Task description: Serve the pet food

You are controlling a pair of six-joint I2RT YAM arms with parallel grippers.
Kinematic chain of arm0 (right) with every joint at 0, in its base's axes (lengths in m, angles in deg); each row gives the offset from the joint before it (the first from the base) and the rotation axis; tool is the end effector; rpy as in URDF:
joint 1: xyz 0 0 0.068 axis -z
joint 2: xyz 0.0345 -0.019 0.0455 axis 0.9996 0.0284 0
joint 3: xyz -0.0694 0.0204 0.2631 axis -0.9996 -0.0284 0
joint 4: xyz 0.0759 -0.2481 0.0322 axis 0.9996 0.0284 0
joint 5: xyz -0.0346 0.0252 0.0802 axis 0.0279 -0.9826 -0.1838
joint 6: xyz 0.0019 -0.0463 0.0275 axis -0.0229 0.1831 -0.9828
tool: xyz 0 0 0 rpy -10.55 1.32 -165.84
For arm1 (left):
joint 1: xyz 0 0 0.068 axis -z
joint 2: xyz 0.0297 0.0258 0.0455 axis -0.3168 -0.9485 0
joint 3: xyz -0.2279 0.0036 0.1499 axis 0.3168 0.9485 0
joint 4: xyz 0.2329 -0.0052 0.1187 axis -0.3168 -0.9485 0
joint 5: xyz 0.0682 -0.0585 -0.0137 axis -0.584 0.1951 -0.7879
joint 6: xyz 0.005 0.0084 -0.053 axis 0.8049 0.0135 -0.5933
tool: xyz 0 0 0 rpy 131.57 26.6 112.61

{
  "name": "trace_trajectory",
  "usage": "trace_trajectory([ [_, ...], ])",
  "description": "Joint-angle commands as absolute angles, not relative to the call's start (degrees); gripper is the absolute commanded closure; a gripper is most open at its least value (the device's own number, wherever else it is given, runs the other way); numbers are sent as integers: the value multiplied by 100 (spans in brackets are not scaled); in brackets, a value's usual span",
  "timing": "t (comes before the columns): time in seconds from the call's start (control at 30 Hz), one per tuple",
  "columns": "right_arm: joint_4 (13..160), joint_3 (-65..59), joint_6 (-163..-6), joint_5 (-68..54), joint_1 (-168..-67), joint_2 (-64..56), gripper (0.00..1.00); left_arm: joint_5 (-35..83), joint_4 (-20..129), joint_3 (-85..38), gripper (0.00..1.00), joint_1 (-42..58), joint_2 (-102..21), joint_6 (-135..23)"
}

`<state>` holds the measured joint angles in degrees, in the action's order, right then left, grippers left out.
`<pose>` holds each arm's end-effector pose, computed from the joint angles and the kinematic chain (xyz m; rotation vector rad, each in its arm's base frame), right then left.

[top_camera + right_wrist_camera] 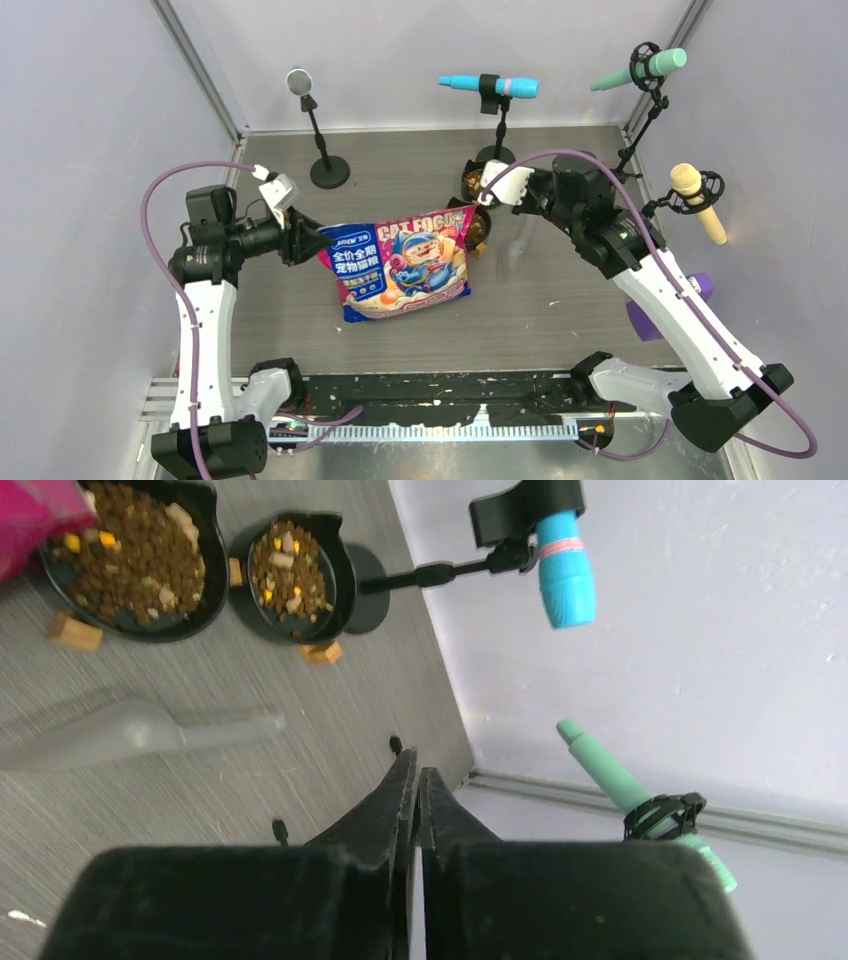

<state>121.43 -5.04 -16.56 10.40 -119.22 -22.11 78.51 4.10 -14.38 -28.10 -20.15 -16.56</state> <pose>0.1994 0.1124 0.4070 -1.3845 1.4917 -0.4971 0.1733 -0.0027 0.3672 0.8273 1.7618 -0.8031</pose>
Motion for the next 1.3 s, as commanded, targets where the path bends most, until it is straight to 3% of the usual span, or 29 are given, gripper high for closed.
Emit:
trace_trajectory([
  [0.0,11884,135,-2717,541,-12022,-2200,79,7809,582,-1468,55,-2928,-1854,-1794],
  [0.13,12018,755,-3552,-590,-12294,-1853,36,7948,588,-1406,45,-2925,-1781,-1828],
  [0.27,12291,1469,-4126,-1737,-12648,-1327,21,8024,485,-1432,45,-2919,-1765,-1976],
  [0.4,11978,1816,-4634,-3033,-13012,-896,17,8232,262,-1530,46,-2919,-1789,-1949],
  [0.67,11306,2169,-4891,-3361,-13961,230,17,8252,115,-1618,49,-2910,-1833,-2120],
  [0.87,11663,3234,-4857,-3188,-14283,1274,22,8235,-172,-1826,61,-2910,-1892,-2140],
  [0.93,11852,3450,-4665,-3005,-14406,1499,28,8219,-193,-1783,65,-2909,-1849,-2108],
  [1.0,12040,3591,-4457,-2821,-14498,1663,40,8190,-182,-1729,69,-2910,-1800,-2086],
  [1.03,12162,3660,-4334,-2721,-14520,1703,51,8180,-174,-1699,70,-2910,-1796,-2073],
  [1.1,12327,3747,-4182,-2610,-14571,1797,60,8171,-165,-1674,73,-2908,-1786,-2045],
  [1.27,12433,3831,-3997,-2433,-14660,1934,63,8169,-182,-1730,78,-2910,-1857,-1995],
])
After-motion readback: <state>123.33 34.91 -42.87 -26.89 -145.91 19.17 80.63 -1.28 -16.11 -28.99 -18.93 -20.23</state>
